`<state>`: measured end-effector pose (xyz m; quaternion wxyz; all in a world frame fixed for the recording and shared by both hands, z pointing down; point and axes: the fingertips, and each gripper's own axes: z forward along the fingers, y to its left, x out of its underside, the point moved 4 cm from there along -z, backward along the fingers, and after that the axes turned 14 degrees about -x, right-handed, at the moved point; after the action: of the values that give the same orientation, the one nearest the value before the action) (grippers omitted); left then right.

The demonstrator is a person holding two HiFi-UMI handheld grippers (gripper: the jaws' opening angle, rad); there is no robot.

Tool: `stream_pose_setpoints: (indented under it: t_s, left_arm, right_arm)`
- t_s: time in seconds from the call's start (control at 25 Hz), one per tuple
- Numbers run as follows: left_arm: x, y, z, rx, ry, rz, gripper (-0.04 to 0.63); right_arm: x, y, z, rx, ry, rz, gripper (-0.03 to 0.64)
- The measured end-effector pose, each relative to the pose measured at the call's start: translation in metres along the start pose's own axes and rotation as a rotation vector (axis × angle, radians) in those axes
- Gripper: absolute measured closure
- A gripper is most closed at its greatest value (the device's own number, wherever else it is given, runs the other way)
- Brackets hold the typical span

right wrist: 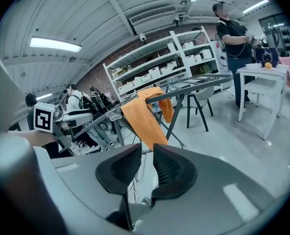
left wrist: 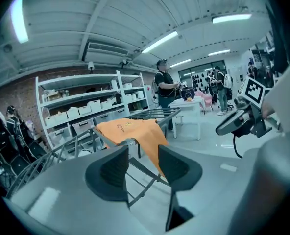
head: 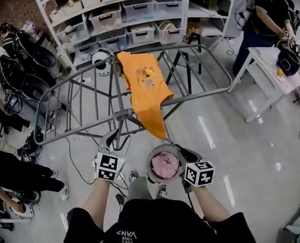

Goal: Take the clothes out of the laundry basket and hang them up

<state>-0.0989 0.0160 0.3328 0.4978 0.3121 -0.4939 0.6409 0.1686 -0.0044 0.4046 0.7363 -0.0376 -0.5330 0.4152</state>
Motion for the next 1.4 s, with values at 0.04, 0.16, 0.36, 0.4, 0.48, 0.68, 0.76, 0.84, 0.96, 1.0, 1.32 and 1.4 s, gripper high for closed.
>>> stream_pose_setpoints:
  t_s: [0.04, 0.16, 0.36, 0.4, 0.48, 0.68, 0.76, 0.84, 0.96, 1.0, 1.32, 1.4]
  left_arm:
    - [0.003, -0.003, -0.003, 0.004, 0.006, -0.007, 0.433]
    - [0.013, -0.013, -0.012, 0.027, 0.026, -0.024, 0.433]
    - [0.028, -0.023, -0.027, 0.057, 0.062, -0.075, 0.432]
    - [0.033, -0.023, -0.029, 0.064, 0.069, -0.085, 0.431]
    - [0.047, -0.025, -0.032, 0.084, 0.094, -0.106, 0.431]
    - [0.076, -0.022, -0.034, 0.135, 0.136, -0.143, 0.431]
    - [0.083, -0.016, -0.031, 0.152, 0.141, -0.142, 0.431]
    - [0.090, -0.011, -0.028, 0.173, 0.149, -0.145, 0.431]
    - [0.097, -0.008, -0.021, 0.221, 0.162, -0.149, 0.431]
    - [0.098, -0.008, -0.019, 0.240, 0.165, -0.149, 0.431]
    - [0.117, -0.011, -0.008, 0.374, 0.210, -0.131, 0.431]
    - [0.124, -0.017, -0.007, 0.368, 0.232, -0.139, 0.431]
  right_arm:
    - [0.001, 0.000, -0.001, -0.004, 0.000, 0.001, 0.549]
    - [0.006, 0.003, -0.004, -0.014, 0.000, -0.001, 0.512]
    - [0.015, 0.010, -0.002, -0.017, 0.008, 0.004, 0.417]
    - [0.016, 0.012, 0.001, -0.017, 0.009, 0.005, 0.408]
    - [0.018, 0.012, 0.007, -0.012, 0.012, 0.009, 0.391]
    - [0.030, 0.012, 0.027, 0.011, 0.034, 0.051, 0.380]
    - [0.032, 0.016, 0.038, 0.025, 0.037, 0.060, 0.379]
    - [0.034, 0.021, 0.048, 0.040, 0.040, 0.061, 0.379]
    - [0.036, 0.027, 0.058, 0.065, 0.041, 0.071, 0.376]
    - [0.036, 0.028, 0.060, 0.075, 0.041, 0.080, 0.376]
    - [0.046, 0.024, 0.063, 0.159, 0.049, 0.114, 0.371]
    - [0.050, 0.017, 0.060, 0.156, 0.065, 0.112, 0.371]
